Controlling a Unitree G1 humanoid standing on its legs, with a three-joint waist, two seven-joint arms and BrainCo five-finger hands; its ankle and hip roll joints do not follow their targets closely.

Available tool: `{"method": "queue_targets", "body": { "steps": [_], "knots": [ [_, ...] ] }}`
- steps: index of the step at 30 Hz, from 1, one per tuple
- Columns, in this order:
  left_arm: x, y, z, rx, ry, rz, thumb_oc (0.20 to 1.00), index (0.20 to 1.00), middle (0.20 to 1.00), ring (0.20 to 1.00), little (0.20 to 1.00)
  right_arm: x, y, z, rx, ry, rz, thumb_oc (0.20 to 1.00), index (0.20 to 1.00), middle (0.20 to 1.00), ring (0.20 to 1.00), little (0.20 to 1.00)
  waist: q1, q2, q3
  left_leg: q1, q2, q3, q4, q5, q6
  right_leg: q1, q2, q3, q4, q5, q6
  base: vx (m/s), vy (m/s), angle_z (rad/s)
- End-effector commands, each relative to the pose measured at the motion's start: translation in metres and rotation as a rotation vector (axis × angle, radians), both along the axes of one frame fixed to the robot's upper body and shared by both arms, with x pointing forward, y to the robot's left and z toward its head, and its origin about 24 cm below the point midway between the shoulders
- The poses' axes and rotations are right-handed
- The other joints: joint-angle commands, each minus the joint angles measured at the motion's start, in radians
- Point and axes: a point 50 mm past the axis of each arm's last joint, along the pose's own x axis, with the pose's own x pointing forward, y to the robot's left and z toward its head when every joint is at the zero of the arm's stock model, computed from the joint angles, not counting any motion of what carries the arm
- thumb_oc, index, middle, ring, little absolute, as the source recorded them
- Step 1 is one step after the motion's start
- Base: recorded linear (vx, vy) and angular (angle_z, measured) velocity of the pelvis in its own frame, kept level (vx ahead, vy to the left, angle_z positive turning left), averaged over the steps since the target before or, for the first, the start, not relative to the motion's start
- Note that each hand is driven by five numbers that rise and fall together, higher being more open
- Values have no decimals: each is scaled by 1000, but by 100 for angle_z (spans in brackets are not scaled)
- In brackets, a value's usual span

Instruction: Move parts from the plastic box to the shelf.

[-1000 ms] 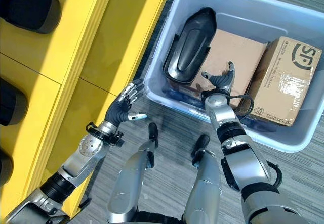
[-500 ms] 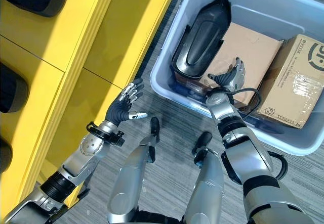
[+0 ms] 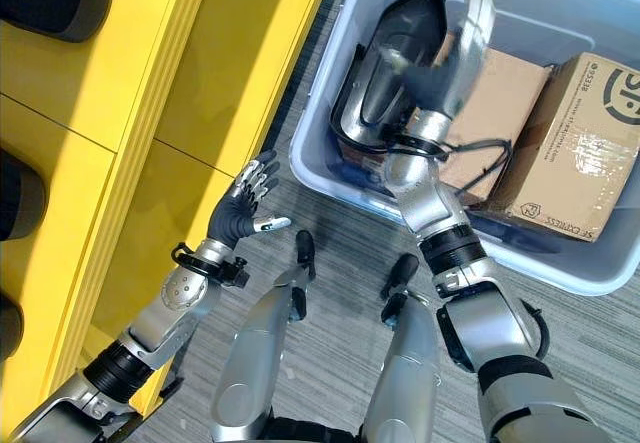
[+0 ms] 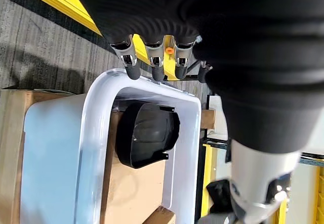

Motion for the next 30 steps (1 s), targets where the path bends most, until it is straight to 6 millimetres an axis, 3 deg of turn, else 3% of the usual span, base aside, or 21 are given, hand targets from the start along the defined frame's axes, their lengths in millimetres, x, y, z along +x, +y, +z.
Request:
{"method": "queue_targets", "body": {
  "steps": [1,3,5,8,14,18,22,25,27,30],
  "knots": [
    [-19,-4,11,-48,-99,-85,1000,1000,1000,1000,1000,13,-8,3,-235,45,-161,1000,1000,1000,1000,1000,27,21,-20,-7,-37,-23,15,-101,2,70,26,28,37,-78,60,5,-78,3],
    [-19,-2,8,-39,-102,-92,1000,1000,1000,1000,1000,20,-11,-3,-360,65,-243,1000,1000,1000,1000,1000,36,19,-20,-12,-35,-24,19,-101,2,71,25,20,32,-74,61,-4,-53,9],
    [-20,5,5,-24,-106,-114,1000,1000,1000,1000,1000,33,-19,-3,-635,67,-416,1000,1000,1000,1000,1000,59,17,-20,-25,-32,-33,27,-102,6,72,20,2,30,-71,63,-23,-84,9],
    [-20,9,5,-1,-106,-122,1000,1000,1000,1000,1000,42,-24,-5,-772,122,-499,1000,1000,1000,1000,1000,77,10,-20,-37,-29,-42,28,-99,9,70,19,-15,33,-67,65,-19,-92,6],
    [-24,15,6,31,-114,-136,1000,1000,1000,1000,1000,55,-60,-3,-534,301,-689,1000,1000,1000,1000,1000,113,1,-20,-66,-24,-59,24,-95,16,60,17,-42,41,-67,62,-13,-68,6],
    [-24,14,8,32,-114,-141,1000,1000,1000,1000,1000,60,-66,-9,-510,405,-691,1000,1000,1000,1000,1000,119,6,-20,-79,-28,-66,28,-96,16,50,15,-45,51,-72,60,-4,-16,11],
    [-26,15,6,33,-108,-150,1000,1000,1000,1000,1000,67,-85,-32,-465,747,-754,1000,1000,1000,1000,1000,128,11,-20,-96,-29,-72,37,-97,18,34,10,-46,71,-80,54,1,-10,2],
    [-25,17,8,43,-102,-167,1000,1000,1000,1000,1000,67,-105,-47,-315,974,-828,1000,1000,1000,1000,1000,137,14,-20,-106,-27,-78,48,-99,17,23,5,-47,89,-82,50,-2,-38,6],
    [-27,16,9,48,-102,-175,1000,1000,1000,1000,1000,66,-115,-63,-333,1164,-863,1000,1000,1000,1000,1000,144,13,-20,-102,-25,-80,40,-95,16,29,5,-54,86,-81,49,-7,-42,2],
    [-26,15,9,56,-99,-177,1000,1000,1000,1000,1000,66,-118,-72,-382,1276,-858,1000,1000,1000,1000,1000,148,11,-20,-103,-24,-81,35,-91,15,30,4,-57,84,-78,50,-1,-10,-1]
  ]
}}
